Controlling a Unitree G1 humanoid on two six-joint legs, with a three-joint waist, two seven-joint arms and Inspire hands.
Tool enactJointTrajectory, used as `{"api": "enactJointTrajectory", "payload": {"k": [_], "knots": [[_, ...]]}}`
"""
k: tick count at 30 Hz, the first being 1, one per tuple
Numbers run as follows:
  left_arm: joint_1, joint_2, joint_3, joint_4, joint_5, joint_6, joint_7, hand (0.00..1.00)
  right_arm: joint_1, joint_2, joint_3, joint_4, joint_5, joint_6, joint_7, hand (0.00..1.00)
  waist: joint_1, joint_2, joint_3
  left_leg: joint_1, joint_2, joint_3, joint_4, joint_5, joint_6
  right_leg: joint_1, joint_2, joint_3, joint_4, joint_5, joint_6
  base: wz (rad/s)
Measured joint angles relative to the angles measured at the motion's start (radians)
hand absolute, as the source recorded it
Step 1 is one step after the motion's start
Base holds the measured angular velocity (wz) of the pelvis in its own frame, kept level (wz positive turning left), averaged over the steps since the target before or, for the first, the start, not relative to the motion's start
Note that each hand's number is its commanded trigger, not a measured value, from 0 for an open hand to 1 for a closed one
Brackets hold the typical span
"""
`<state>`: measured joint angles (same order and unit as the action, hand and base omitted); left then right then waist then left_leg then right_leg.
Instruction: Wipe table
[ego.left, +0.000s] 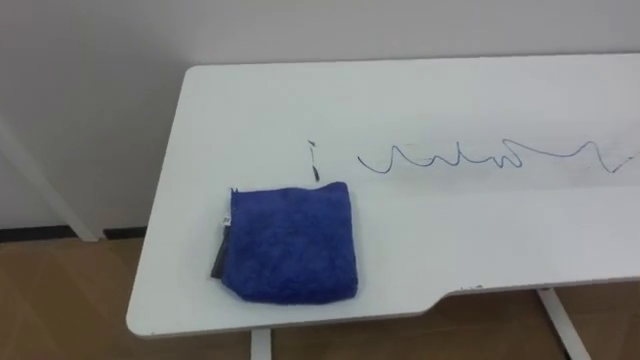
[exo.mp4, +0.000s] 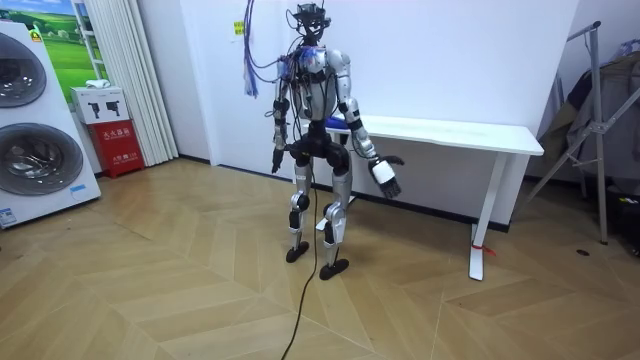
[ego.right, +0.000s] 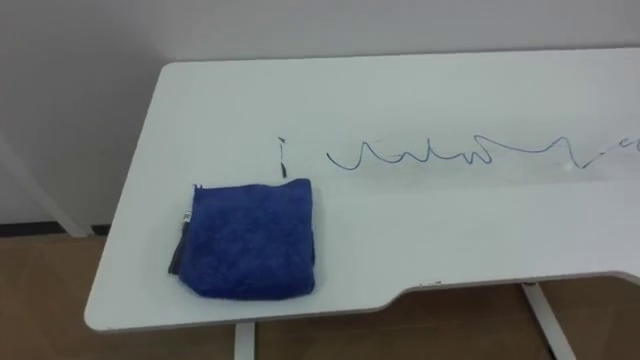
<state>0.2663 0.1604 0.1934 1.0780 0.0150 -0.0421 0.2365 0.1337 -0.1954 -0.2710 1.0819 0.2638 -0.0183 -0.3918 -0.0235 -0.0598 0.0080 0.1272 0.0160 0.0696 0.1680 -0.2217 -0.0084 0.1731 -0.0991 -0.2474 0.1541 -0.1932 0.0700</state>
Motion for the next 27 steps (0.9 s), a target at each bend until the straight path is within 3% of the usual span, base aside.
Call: {"api": "enactJointTrajectory", "payload": {"k": [3, 6, 8, 10, 14, 17, 22, 27], "knots": [[-0.010, 0.010, -0.002, -0.020, 0.008, 0.000, -0.001, 0.00, -0.026, -0.017, -0.006, -0.150, -0.098, -0.010, -0.092, 0.00, 0.002, -0.001, -0.0027, -0.001, 0.001, 0.001, 0.002, 0.000, 0.000, -0.002, 0.000, 0.000, 0.001, 0.001, -0.001, 0.00], [-0.004, 0.007, -0.015, -0.028, 0.045, 0.001, -0.012, 0.00, -0.048, -0.020, -0.004, -0.319, -0.291, -0.015, -0.153, 0.00, 0.009, 0.003, -0.0061, -0.008, 0.001, 0.006, 0.002, 0.001, 0.001, -0.018, 0.000, 0.009, 0.010, 0.001, -0.001, -0.06], [0.007, 0.007, -0.022, -0.028, 0.046, 0.007, -0.013, 0.00, -0.052, 0.002, -0.005, -0.396, -0.368, 0.007, -0.211, 0.00, 0.015, 0.005, -0.0057, -0.004, 0.002, 0.013, 0.001, 0.001, 0.001, -0.020, 0.001, 0.018, 0.013, 0.001, -0.001, -0.09], [0.017, 0.006, -0.023, -0.035, 0.047, 0.018, -0.013, 0.00, -0.028, 0.003, 0.006, -0.446, -0.418, 0.016, -0.217, 0.00, 0.020, 0.010, -0.0032, 0.001, 0.002, 0.022, -0.003, 0.001, 0.001, -0.024, 0.000, 0.026, 0.015, 0.000, -0.001, -0.21], [0.033, 0.006, -0.030, -0.046, 0.075, 0.027, -0.014, 0.00, -0.018, -0.005, 0.055, -0.716, -0.600, 0.013, -0.230, 0.00, 0.029, 0.014, -0.0055, -0.011, 0.003, 0.035, -0.002, 0.001, 0.001, -0.048, 0.000, 0.034, 0.017, 0.001, -0.001, -0.12], [0.042, 0.007, -0.057, -0.075, 0.075, 0.028, -0.015, 0.00, -0.038, -0.014, 0.089, -0.865, -0.718, -0.033, -0.234, 0.00, 0.035, 0.011, -0.0055, -0.008, 0.003, 0.027, -0.001, 0.001, 0.001, -0.040, 0.000, 0.024, 0.015, 0.001, -0.001, 0.08], [0.030, 0.002, -0.095, -0.072, 0.077, 0.028, -0.024, 0.00, -0.084, -0.014, 0.178, -0.948, -0.860, -0.048, -0.237, 0.00, 0.067, 0.002, -0.0049, -0.002, 0.003, 0.011, -0.002, 0.001, 0.001, -0.022, 0.000, 0.000, 0.015, 0.001, -0.001, 0.10], [0.035, 0.002, -0.091, -0.075, 0.079, 0.045, -0.044, 0.00, -0.132, -0.015, 0.203, -1.000, -0.974, -0.053, -0.213, 0.00, 0.099, 0.011, -0.0047, -0.001, 0.003, 0.001, -0.004, 0.001, 0.001, -0.016, 0.000, -0.005, 0.014, 0.001, -0.001, 0.07]]}}
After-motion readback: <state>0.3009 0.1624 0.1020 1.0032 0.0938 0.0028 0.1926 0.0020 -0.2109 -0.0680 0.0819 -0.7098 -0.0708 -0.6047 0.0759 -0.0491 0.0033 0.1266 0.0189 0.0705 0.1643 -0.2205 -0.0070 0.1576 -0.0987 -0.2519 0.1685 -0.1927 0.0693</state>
